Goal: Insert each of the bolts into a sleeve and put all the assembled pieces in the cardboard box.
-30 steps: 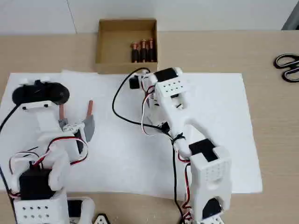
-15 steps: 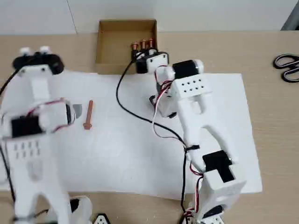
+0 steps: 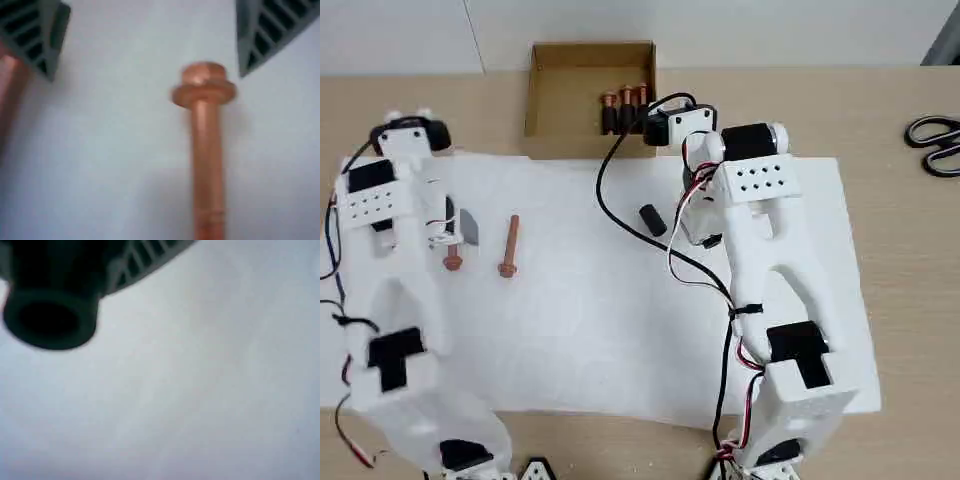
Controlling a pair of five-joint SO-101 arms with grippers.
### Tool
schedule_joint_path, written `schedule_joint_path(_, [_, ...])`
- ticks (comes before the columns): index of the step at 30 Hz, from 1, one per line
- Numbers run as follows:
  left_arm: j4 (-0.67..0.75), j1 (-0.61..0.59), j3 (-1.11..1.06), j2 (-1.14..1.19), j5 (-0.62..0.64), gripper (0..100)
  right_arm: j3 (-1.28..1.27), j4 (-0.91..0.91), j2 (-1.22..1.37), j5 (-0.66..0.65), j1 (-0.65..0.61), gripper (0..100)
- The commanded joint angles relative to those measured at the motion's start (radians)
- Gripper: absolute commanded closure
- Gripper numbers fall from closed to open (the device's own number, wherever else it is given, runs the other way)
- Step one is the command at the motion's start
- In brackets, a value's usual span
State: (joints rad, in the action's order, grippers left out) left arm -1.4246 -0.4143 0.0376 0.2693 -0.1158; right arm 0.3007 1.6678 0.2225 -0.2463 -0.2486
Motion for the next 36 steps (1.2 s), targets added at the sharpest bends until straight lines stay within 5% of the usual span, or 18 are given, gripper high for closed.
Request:
schedule_joint_path(1, [0.005,-0.025,0.084,0.066,-0.008,77,0.04,0.001,-0.067,-0.002,0.007,99.5])
schedule_joint_path(18, [0.006,-0.023,0.147,0.178,-0.008,78,0.04,0.001,-0.062,-0.002,0.012,99.5])
schedule_joint_path(25, [0.035,-0.023,0.139,0.18,-0.006,91,0.038,0.001,-0.062,-0.006,0.012,99.5])
schedule_joint_path(36, [0.074,-0.025,0.145,0.33,-0.006,93,0.038,0.001,-0.062,-0.002,0.012,99.5])
